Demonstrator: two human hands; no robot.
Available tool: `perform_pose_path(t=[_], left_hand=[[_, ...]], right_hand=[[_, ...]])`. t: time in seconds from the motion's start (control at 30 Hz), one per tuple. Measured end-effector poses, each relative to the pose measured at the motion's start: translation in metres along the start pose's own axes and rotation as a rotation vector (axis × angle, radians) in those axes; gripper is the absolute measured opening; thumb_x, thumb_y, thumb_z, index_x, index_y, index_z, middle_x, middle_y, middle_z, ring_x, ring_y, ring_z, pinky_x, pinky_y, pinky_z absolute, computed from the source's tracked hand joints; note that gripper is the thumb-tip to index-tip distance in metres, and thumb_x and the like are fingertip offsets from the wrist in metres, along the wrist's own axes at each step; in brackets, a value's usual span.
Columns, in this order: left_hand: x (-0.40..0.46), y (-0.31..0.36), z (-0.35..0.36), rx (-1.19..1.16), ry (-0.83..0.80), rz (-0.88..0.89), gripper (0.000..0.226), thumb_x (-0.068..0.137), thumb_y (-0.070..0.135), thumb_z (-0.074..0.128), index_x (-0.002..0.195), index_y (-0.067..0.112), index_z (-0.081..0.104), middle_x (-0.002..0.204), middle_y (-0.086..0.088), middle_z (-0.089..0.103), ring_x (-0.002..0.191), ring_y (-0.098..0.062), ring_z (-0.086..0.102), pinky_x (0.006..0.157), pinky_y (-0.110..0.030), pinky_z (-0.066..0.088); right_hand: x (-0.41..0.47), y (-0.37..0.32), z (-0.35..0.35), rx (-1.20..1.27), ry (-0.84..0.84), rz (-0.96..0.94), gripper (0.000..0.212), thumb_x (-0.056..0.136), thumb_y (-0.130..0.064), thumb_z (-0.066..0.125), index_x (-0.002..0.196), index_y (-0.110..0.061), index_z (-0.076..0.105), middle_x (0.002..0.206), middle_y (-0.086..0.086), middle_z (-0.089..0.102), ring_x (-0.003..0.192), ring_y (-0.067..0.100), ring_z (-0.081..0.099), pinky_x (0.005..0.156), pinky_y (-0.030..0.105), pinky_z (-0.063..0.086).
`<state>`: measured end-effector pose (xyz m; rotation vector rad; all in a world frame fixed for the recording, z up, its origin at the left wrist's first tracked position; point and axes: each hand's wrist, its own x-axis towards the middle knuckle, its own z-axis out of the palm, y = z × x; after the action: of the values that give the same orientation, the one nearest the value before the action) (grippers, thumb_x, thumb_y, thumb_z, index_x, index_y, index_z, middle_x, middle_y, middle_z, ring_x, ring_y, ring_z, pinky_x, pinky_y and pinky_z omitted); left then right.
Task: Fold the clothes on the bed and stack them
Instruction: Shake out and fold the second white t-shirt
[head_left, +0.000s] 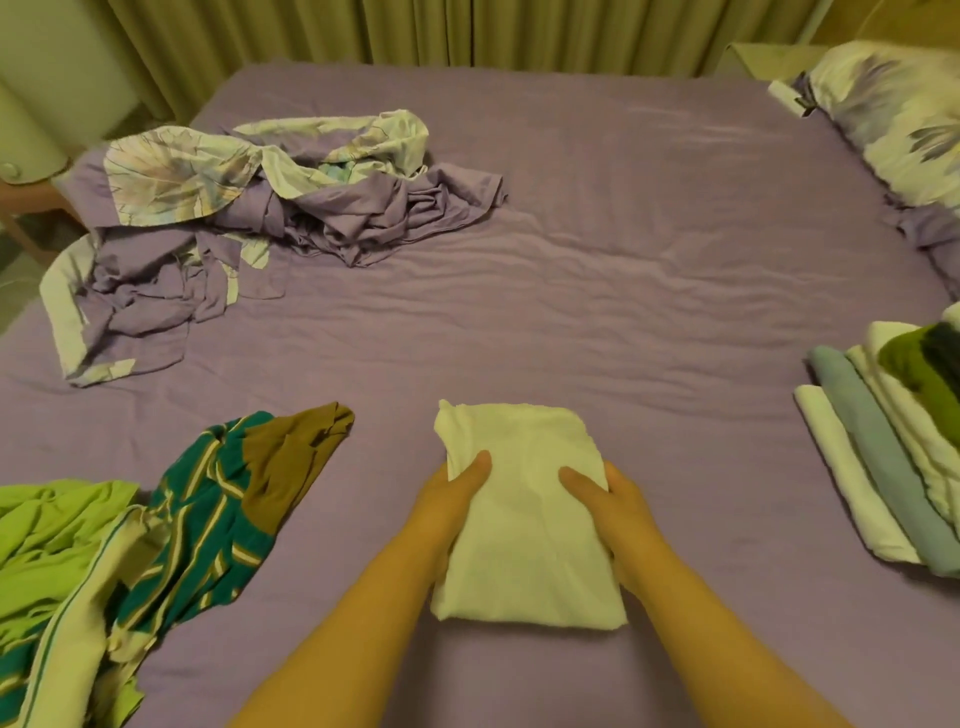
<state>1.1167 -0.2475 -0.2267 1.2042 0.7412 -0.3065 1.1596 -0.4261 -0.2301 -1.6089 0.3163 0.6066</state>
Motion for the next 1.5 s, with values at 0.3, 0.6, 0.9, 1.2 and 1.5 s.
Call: perform_pose_path(t=[0.3,0.6,0.9,1.2,1.5], left_hand=[[-0.082,0.074,0.082,0.077,-0.128,0.134,0.036,0.086,0.047,0.061,0.117,0.030,0.056,0.114,-0.001,0.067,0.101,-0.023,0.065,0.082,-0.040,0.055],[-0.136,0.117,0.247,0.182,-0.259,0.227,0.032,0.084,0.046,0.064,0.112,0.033,0.057,0.113,0.000,0.068,0.103,-0.024,0.064,0.094,-0.046,0.051],[-0.135,0.108,0.432,0.304,-0.278,0.209,0.020,0.096,0.037,0.048,0.116,0.036,0.050,0.110,0.005,0.066,0.098,-0.018,0.063,0.073,-0.033,0.052],[-0.072,0.103,0.535,0.373,-0.295,0.113,0.031,0.098,0.046,0.038,0.127,0.038,0.045,0.118,0.007,0.063,0.106,-0.016,0.061,0.084,-0.035,0.053],[-0.010,0.022,0.547,0.806,-0.287,0.050,0.118,0.076,0.033,0.071,0.148,0.019,-0.021,0.148,0.015,0.008,0.141,-0.019,0.025,0.111,-0.022,0.027]], right_hand=[[-0.086,-0.107,-0.077,0.040,0.137,-0.175,0.019,0.089,-0.027,0.064,0.101,-0.040,0.057,0.105,-0.010,0.064,0.098,0.013,0.061,0.086,0.039,0.050],[-0.147,-0.178,-0.232,0.042,0.270,-0.311,0.027,0.091,-0.024,0.059,0.117,-0.031,0.053,0.109,-0.007,0.060,0.095,0.008,0.056,0.084,0.031,0.045],[-0.125,-0.218,-0.429,-0.183,0.213,-0.296,0.033,0.095,-0.026,0.054,0.127,-0.030,0.048,0.110,-0.012,0.054,0.093,0.004,0.051,0.079,0.020,0.041],[-0.049,-0.221,-0.543,-0.333,0.103,-0.240,0.037,0.097,-0.031,0.048,0.132,-0.040,0.039,0.117,-0.021,0.050,0.102,-0.003,0.049,0.078,0.007,0.040],[0.009,-0.122,-0.566,-0.820,0.118,-0.075,0.077,0.097,-0.035,0.046,0.144,-0.038,-0.016,0.136,0.001,0.046,0.123,0.016,0.049,0.094,0.020,0.038]])
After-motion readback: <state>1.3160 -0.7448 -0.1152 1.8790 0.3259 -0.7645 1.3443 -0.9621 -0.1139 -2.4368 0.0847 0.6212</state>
